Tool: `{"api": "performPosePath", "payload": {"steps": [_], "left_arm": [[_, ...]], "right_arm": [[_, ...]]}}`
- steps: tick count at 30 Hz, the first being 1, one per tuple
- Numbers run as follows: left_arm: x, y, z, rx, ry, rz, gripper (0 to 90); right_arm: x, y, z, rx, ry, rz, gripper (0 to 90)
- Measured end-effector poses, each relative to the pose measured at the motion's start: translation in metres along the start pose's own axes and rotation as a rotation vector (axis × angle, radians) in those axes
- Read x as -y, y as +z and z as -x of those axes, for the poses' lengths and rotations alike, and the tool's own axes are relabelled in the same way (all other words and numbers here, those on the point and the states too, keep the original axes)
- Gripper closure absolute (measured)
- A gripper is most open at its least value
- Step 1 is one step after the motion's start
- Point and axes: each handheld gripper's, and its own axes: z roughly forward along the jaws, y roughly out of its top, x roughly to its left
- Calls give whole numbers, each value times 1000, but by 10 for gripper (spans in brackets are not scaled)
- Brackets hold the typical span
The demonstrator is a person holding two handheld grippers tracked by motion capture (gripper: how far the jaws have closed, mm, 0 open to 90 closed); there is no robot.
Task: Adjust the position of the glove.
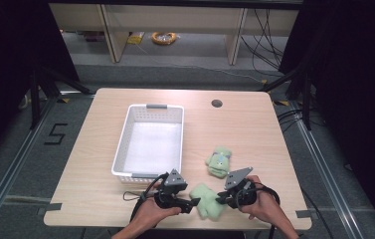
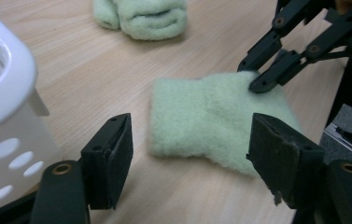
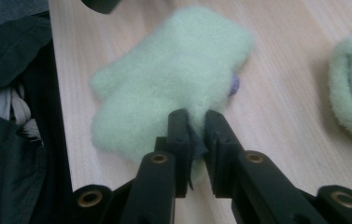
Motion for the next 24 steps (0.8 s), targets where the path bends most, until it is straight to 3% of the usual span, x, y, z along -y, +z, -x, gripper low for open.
{"api": "performPosePath", "payload": {"steps": [1,2,3,4,6,7,8,11,16,21,22,24], "left_arm": [[0,2,-1,-4,-5,-4,326],[0,2,-4,-7,10,-17,326],[1,5,-4,-11,-11,-15,349],[1,4,-6,-18,8,-32,349],[3,5,-7,-36,10,-50,366],[2,6,-7,-26,11,-52,373],[2,6,-7,-26,11,-52,378],[1,8,-8,-39,16,-54,392],[-1,15,-6,-30,6,-56,413],[-2,23,-6,-7,-2,-63,425],[-2,23,-6,-2,1,-75,428],[0,27,-5,7,-30,-67,429]], "right_arm": [[0,-1,-2,22,35,5,707],[0,-1,-2,22,35,5,707],[1,-7,-8,84,112,13,683],[1,-7,-8,84,112,13,683],[2,-11,-13,129,122,60,654],[5,-18,-23,158,150,69,625],[5,-18,-23,158,150,69,625],[14,-21,-31,197,210,82,620],[22,-12,-36,167,263,65,617],[24,-1,-31,156,260,37,659],[24,0,-32,149,300,43,678],[24,-2,-32,145,303,23,716]]}}
